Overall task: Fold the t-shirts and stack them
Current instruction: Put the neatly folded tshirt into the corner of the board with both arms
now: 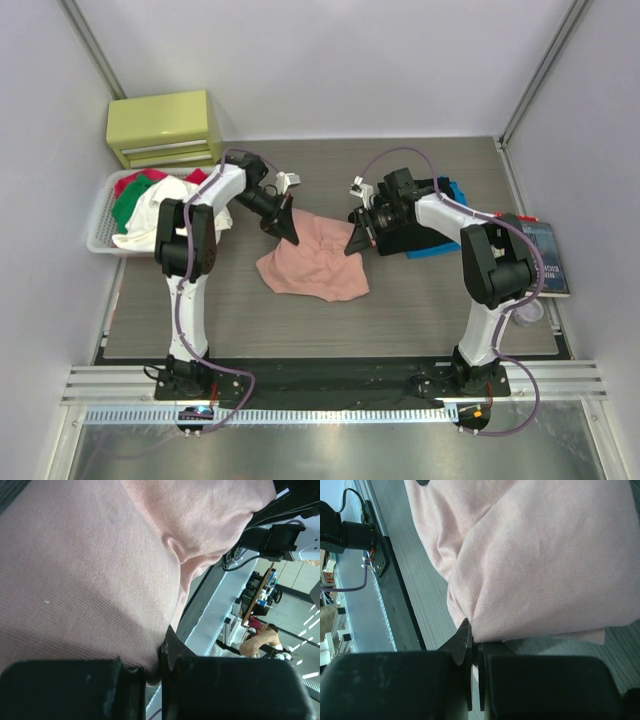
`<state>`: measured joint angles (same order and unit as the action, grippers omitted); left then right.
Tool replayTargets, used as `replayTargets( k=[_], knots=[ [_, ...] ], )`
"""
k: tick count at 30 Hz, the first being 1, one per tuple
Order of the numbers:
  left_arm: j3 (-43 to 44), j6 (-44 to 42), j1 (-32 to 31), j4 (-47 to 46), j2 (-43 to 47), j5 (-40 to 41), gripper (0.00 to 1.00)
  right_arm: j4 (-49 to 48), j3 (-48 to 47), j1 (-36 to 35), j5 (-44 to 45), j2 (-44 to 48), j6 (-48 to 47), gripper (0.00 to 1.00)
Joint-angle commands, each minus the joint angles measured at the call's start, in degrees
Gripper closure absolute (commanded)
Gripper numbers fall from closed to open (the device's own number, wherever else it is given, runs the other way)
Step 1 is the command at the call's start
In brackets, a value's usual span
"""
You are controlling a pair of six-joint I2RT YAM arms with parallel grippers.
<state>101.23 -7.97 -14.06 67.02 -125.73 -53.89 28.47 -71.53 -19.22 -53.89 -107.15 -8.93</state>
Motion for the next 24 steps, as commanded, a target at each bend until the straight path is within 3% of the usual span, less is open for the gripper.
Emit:
replayTargets(
  k=[1, 18, 24],
  knots=[
    [3.61, -0.12, 0.18, 0.82, 4.27, -3.33, 1.00, 0.45, -2.91, -0.38, -0.69, 4.23, -0.74, 0.99],
    [4.85, -1.00, -4.04, -1.10, 8.66, 3.52, 1.00, 1.94, -0.98, 2.08, 2.74, 14.16, -1.62, 0.99],
    [10.73, -0.03, -3.95, -1.46, 7.43, 6.51, 1.00, 3.26, -1.24, 5.24, 4.41, 16.01, -2.76, 0.99]
  ],
)
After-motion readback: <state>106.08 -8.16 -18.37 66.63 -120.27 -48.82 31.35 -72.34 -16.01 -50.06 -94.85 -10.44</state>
